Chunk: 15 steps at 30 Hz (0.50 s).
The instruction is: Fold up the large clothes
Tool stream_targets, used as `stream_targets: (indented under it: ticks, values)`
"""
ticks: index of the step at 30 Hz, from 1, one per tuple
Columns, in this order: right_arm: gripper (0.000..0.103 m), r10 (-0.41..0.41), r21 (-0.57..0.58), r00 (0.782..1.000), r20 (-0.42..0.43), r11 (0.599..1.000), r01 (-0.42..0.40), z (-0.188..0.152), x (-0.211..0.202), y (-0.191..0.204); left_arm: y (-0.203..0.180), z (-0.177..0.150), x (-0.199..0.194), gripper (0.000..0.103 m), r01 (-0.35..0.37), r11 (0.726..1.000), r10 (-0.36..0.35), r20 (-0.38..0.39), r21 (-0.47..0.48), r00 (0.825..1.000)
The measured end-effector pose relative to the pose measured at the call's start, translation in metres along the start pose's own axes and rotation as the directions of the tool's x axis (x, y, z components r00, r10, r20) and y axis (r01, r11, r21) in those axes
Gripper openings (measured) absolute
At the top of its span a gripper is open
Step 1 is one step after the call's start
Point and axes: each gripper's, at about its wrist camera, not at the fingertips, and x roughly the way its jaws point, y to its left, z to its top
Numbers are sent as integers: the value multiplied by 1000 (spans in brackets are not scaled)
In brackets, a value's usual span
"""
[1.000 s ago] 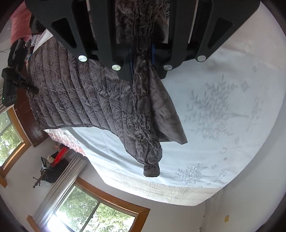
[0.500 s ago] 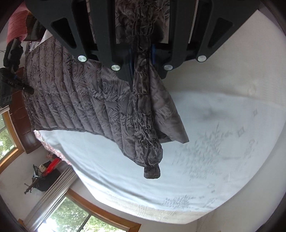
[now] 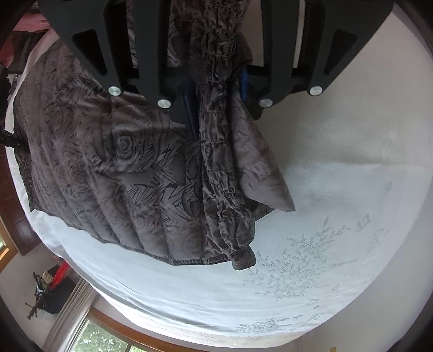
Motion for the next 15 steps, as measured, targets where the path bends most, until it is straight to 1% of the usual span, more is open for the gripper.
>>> stream_targets:
  ticks: [1,3,5,6,8,11,12,13,15]
  values:
    - [28,-1,-3,1000,4,1000,1,-7,2,-8,1,1,2,28,2,1000,-2,1,-2,1000]
    - [30,-4,1,1000,18,1000,4,-5,8,-8,2,2,6,29,2,1000,-2,8,-5,1000]
    - [31,-13,2,999,33,1000,13,-5,13,-6,2,1,8,30,-14,1000,14,20,6,1000]
    - [31,-19,-2,999,38,1000,19,-15,13,-11,1,-2,8,30,-26,1000,25,27,14,999]
    - [32,-46,-17,997,55,999,47,-25,6,-17,-2,-3,8,30,-53,998,52,39,28,998]
    - [33,-95,-38,992,79,994,98,-30,1,-14,-7,-4,6,30,-62,998,61,44,21,997]
    - [36,-107,-40,991,81,993,111,-30,-1,-15,-5,-4,5,30,-58,998,57,42,13,997]
    - [41,-121,-43,989,82,991,125,-31,-4,-17,-3,-3,5,30,-53,999,53,37,2,998]
    - [48,-184,-57,979,88,980,189,-30,-14,-13,-2,-1,3,33,-59,998,59,25,-9,998]
